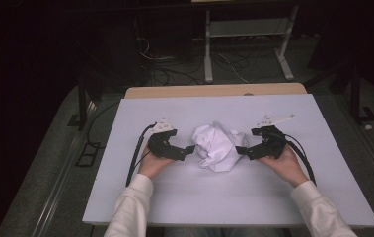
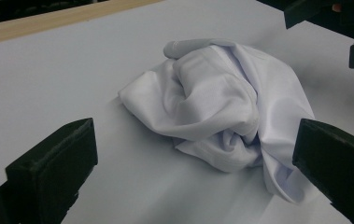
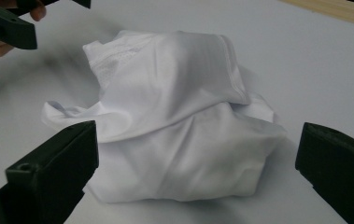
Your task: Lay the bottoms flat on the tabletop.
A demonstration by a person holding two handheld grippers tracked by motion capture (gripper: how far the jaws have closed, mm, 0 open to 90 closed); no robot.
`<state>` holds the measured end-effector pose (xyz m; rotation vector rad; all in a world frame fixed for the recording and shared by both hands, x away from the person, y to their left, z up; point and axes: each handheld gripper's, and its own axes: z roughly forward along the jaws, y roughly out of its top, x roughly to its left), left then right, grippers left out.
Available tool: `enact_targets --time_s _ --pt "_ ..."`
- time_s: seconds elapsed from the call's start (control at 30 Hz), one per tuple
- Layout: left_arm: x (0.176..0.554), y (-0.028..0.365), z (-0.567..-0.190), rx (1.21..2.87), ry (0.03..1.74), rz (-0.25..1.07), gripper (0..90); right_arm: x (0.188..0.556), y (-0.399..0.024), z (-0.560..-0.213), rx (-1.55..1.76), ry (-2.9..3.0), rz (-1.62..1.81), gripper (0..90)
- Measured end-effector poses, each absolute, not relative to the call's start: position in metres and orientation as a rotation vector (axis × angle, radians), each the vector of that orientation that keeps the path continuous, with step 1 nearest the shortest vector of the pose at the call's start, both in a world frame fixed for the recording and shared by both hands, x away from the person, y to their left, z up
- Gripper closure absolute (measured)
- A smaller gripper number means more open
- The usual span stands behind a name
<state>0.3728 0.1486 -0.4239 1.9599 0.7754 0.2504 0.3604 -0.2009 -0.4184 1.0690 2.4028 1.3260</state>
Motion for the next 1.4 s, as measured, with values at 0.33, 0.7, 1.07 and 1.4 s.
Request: enact_targets --time_s 0.33,0.7,1.07,1.4 --pt "0.384 0.132 -0.433 1.989 0.756 0.208 5.9 0.366 -0.176 -0.424 1.01 2.457 1.32 0.0" --pt "0.385 0.117 -0.443 2.066 0.652 0.277 39.8 0.379 -0.151 -0.432 0.987 2.524 1.28 4.7" --pt "0.382 0.112 -0.443 2.094 0.596 0.296 77.6 0.381 -0.153 -0.432 1.006 2.512 1.258 48.8" --pt "0.379 0.108 -0.434 2.126 0.607 0.314 81.9 0.381 -0.169 -0.419 1.082 2.466 1.303 83.0"
